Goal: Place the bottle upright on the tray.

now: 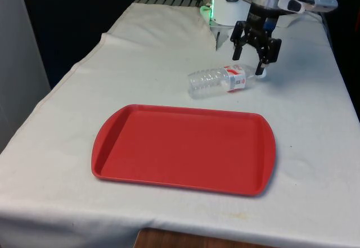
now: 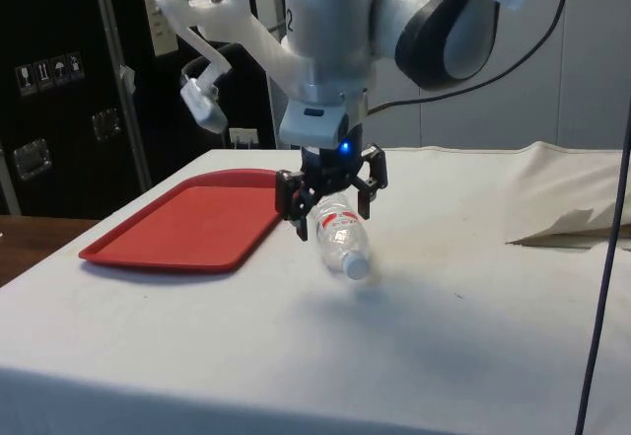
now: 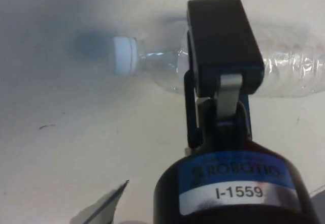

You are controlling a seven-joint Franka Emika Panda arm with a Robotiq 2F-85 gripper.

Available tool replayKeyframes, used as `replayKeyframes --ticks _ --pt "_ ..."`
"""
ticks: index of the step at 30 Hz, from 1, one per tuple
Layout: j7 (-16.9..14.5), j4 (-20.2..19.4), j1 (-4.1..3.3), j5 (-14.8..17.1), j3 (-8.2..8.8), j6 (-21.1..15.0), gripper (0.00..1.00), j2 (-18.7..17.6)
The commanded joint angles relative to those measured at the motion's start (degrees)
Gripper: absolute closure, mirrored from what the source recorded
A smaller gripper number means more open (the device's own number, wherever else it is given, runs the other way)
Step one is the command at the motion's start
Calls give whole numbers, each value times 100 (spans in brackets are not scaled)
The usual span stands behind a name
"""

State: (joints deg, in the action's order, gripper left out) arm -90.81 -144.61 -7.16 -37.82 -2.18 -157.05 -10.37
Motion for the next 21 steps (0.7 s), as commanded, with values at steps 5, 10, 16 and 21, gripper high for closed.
replayKeyframes --ticks 5,10,16,21 --pt "487 -23 -40 -453 74 6 0 57" --pt "859 -17 -34 -722 69 57 0 23" --pt "1169 -23 -34 -951 69 86 0 11" --pt "1536 -23 -34 -1243 69 126 0 29"
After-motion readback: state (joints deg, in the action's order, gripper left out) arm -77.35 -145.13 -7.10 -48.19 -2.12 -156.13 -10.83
